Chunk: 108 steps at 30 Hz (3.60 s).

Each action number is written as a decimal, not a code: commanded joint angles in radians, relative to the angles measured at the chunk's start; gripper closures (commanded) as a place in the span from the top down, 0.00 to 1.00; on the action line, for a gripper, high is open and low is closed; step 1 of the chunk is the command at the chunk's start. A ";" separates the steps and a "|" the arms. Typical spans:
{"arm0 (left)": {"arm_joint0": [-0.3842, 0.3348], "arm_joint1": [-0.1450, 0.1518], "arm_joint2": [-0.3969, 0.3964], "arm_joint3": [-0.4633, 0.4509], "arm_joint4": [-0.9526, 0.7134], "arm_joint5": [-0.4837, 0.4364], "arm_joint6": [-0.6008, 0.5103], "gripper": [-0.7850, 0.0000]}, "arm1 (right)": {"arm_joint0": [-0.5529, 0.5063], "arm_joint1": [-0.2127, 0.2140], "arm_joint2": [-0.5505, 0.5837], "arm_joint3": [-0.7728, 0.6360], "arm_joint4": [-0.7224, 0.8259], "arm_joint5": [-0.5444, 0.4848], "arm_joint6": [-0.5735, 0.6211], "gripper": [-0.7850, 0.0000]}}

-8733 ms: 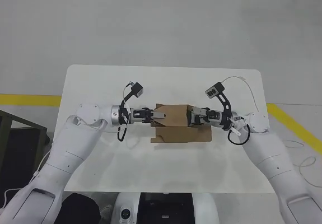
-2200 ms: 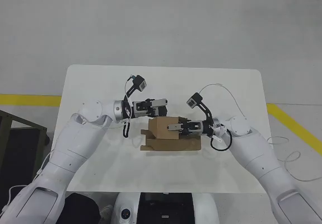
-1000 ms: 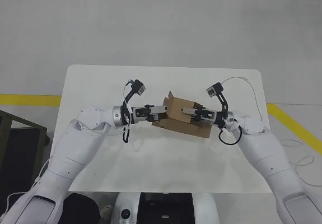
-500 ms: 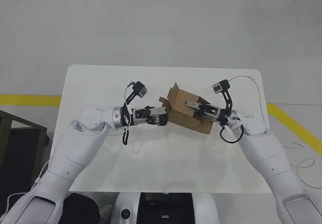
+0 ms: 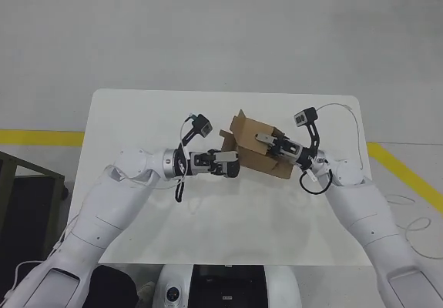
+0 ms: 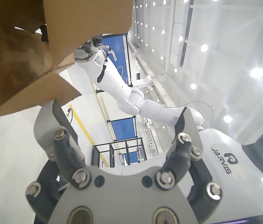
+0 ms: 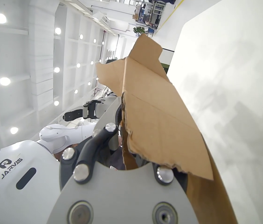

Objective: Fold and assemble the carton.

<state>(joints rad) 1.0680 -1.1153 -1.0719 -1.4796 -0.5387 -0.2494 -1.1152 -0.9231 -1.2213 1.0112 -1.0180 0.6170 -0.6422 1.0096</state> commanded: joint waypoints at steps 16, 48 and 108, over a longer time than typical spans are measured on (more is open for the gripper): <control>-0.039 -0.018 0.034 0.047 -0.020 -0.012 0.029 1.00 | -0.032 -0.012 -0.001 -0.037 -0.007 -0.007 -0.035 0.00; -0.035 -0.019 0.012 0.045 -0.007 0.006 0.008 1.00 | -0.059 -0.020 0.004 -0.088 -0.060 0.022 -0.030 0.00; 0.008 -0.014 -0.053 0.089 -0.092 0.012 0.025 1.00 | -0.067 0.088 -0.002 -0.239 -0.012 0.082 0.251 0.00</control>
<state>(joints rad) 1.0755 -1.1288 -1.1249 -1.3881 -0.6279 -0.2373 -1.0885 -0.9923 -1.1340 1.0114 -1.2592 0.6046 -0.5587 1.2615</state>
